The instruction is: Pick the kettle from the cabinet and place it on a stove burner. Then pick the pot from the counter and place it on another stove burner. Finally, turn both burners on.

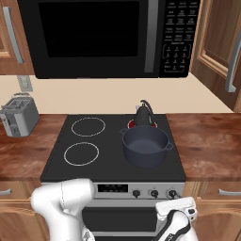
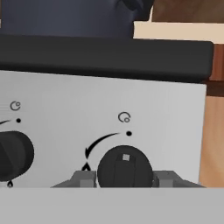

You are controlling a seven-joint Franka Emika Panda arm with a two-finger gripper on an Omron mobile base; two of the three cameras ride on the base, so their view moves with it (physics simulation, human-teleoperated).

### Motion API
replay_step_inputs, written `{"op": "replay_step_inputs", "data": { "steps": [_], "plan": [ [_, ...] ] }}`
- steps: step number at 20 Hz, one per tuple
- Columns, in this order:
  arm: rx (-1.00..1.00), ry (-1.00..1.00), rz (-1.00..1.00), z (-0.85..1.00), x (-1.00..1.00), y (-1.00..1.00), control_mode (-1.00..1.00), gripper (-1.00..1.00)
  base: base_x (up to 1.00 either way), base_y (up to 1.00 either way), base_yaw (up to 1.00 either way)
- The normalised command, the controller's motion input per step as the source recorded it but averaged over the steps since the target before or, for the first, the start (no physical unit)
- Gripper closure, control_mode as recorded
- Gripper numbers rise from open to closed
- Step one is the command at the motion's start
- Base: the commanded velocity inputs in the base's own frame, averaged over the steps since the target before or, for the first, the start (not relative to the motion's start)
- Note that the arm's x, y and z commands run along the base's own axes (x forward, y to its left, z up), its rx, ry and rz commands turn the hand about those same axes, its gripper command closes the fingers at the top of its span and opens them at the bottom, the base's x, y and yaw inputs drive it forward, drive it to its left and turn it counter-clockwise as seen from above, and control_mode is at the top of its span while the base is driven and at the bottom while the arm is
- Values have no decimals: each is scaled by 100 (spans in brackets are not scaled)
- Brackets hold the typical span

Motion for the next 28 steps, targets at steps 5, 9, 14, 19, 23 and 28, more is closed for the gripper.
{"op": "replay_step_inputs", "data": {
  "steps": [5, 9, 14, 19, 23, 28],
  "plan": [
    [-17, 0, 2, 3, 0, 9, -100, 100, 0, 0, 0],
    [-23, -1, 1, 3, -6, 0, -100, 100, 0, 0, 0],
    [-22, -1, 0, 5, -13, 0, -100, 100, 0, 0, 0],
    [-22, -1, 0, 6, -16, 0, -100, 100, 0, 0, 0],
    [-23, 0, 0, 7, -16, 0, -100, 100, 0, 0, 0],
    [-23, 0, 0, 7, -17, 0, -100, 100, 0, 0, 0]
  ]
}}
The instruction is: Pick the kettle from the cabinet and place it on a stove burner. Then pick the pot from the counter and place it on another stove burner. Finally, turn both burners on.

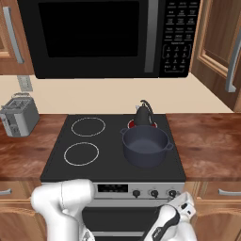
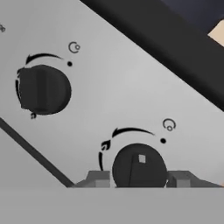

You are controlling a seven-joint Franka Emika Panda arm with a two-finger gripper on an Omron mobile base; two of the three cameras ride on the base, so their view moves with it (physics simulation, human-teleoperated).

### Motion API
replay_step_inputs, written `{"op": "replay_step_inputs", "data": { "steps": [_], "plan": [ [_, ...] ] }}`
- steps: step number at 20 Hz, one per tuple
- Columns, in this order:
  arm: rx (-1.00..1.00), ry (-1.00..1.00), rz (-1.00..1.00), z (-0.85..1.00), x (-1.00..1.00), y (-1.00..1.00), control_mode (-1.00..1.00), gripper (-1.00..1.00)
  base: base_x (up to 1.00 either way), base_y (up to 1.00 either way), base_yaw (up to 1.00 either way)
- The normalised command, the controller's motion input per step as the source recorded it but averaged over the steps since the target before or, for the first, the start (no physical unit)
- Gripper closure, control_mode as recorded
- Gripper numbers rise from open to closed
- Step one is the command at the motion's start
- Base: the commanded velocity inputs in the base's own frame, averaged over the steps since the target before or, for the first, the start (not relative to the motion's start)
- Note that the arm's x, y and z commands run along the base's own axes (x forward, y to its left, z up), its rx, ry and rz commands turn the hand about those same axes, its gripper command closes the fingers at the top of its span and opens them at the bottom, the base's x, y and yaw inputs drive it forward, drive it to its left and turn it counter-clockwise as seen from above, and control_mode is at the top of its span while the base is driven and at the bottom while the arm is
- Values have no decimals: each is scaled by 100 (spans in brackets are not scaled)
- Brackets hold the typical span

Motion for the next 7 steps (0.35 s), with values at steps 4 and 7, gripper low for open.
{"op": "replay_step_inputs", "data": {
  "steps": [4, 7],
  "plan": [
    [-22, 0, 0, 8, -18, 0, -100, 100, 0, 0, 0],
    [-23, 0, 0, 10, -18, 0, -100, 100, 0, 0, 0]
  ]
}}
